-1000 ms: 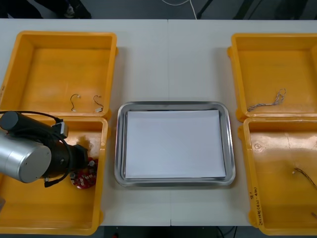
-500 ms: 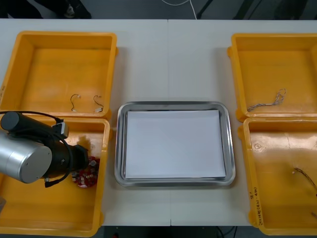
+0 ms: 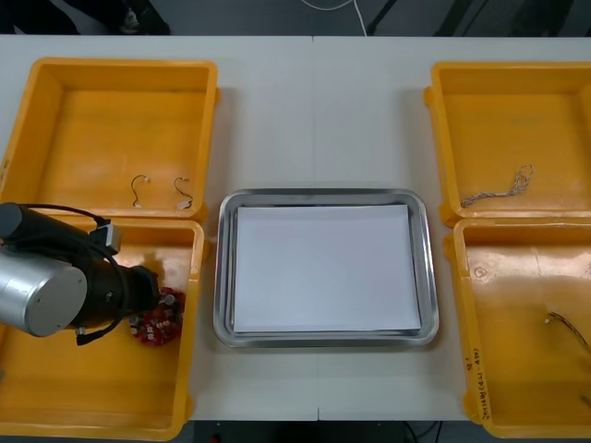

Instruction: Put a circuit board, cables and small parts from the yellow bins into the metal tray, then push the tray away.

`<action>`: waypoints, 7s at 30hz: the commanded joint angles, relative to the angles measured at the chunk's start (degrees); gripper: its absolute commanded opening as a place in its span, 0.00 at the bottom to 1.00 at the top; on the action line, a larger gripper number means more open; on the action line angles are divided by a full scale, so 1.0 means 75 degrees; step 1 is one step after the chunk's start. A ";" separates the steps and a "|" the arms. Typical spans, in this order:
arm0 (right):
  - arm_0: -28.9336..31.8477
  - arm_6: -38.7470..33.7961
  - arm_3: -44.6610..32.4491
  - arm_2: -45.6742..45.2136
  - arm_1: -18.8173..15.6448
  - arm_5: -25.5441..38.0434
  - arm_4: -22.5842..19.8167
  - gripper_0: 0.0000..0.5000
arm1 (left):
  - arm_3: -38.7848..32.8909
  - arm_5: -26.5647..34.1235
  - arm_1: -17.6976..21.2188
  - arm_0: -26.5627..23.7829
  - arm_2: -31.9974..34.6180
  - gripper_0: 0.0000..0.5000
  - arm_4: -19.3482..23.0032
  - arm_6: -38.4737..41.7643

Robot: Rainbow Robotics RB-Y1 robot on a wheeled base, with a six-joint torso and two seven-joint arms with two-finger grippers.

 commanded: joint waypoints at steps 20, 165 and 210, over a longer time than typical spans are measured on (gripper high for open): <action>-0.0136 -0.0024 0.0210 0.0488 -0.0280 -0.0652 0.0077 1.00 | -0.1148 0.2751 0.0415 -0.1265 0.1588 0.00 0.0649 -0.0394; -0.5585 -0.3551 -0.4337 0.0465 -0.0268 0.5559 -0.1142 0.00 | 0.1137 0.1174 0.0251 -0.5542 -0.4307 1.00 0.1645 0.1551; -0.7355 0.1769 -0.3938 0.3688 0.0962 0.5066 0.0030 0.00 | 0.0610 0.2751 0.2091 -0.4722 0.0099 1.00 0.2372 -0.0055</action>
